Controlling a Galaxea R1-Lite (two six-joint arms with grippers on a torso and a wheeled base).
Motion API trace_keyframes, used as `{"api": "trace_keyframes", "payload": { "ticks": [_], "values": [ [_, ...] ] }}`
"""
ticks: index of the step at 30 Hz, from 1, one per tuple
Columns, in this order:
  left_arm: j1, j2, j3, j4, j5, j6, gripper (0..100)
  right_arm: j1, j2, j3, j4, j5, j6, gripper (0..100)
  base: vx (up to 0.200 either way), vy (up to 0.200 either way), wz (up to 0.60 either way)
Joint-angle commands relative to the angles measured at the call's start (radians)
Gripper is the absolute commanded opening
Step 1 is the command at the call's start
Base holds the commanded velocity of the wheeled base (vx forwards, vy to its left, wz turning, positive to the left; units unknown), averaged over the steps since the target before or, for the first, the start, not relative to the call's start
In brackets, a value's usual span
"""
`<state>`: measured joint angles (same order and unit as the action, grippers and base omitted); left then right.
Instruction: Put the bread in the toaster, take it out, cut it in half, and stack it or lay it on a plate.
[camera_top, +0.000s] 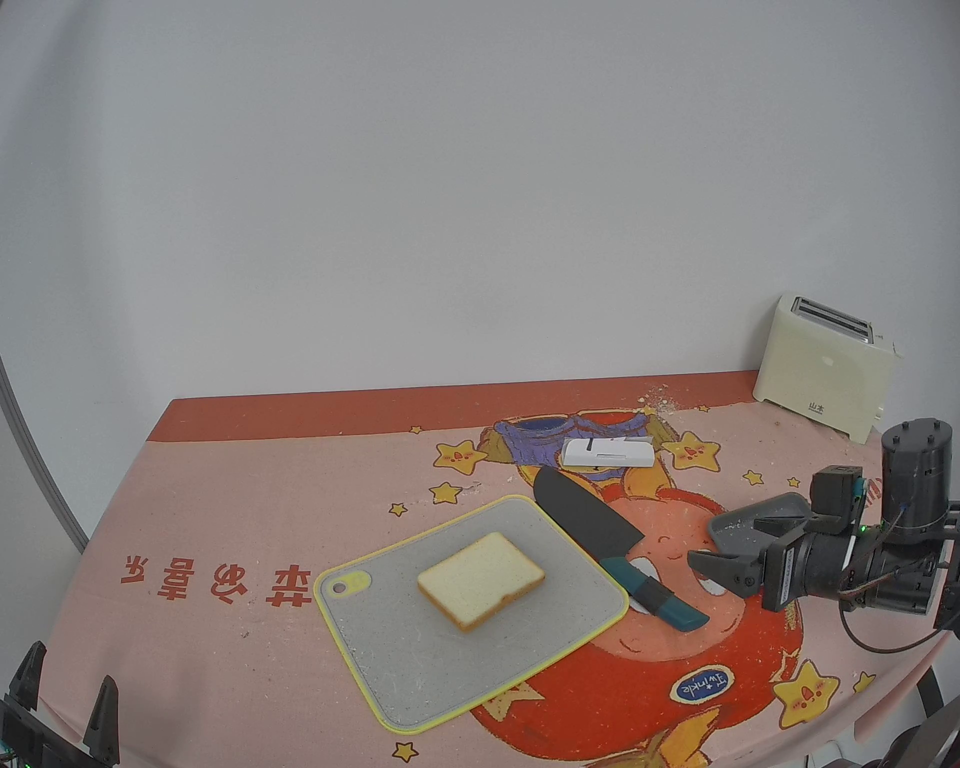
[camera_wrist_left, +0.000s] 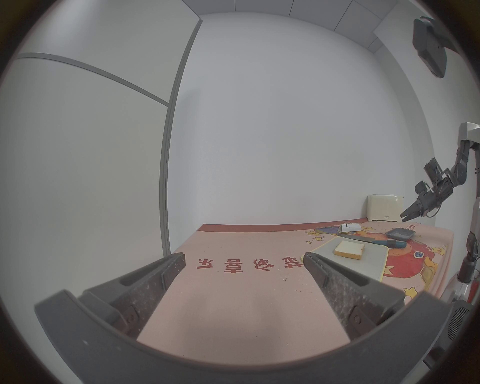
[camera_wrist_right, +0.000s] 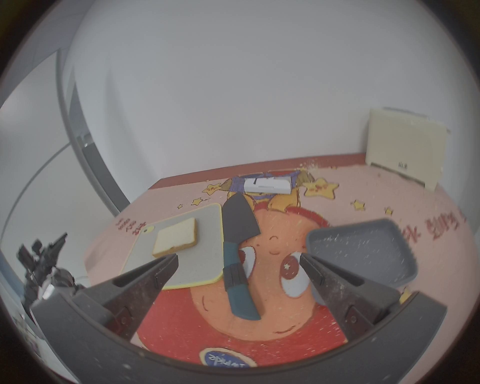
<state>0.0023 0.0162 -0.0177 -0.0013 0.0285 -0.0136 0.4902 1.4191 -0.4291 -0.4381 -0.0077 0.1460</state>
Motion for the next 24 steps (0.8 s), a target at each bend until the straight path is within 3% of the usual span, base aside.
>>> {"api": "trace_keyframes", "payload": {
  "ticks": [1,5,10,24],
  "values": [
    [0.001,-0.002,0.018,0.0,0.001,0.0,100,-0.027,0.006,0.026,-0.005,-0.014,-0.059,100,0.0,0.0,0.0],
    [0.001,-0.002,0.018,0.0,0.001,0.0,100,-0.002,0.018,0.001,-0.004,-0.02,-0.074,100,0.0,0.0,0.0],
    [0.001,-0.002,0.018,0.0,0.001,0.0,100,0.045,0.101,-0.008,-0.002,-0.02,-0.143,100,0.0,0.0,0.0],
    [-0.001,-0.002,0.018,0.0,0.001,0.0,100,0.076,0.261,-0.079,-0.008,-0.066,-0.147,100,0.0,0.0,0.0]
  ]
}}
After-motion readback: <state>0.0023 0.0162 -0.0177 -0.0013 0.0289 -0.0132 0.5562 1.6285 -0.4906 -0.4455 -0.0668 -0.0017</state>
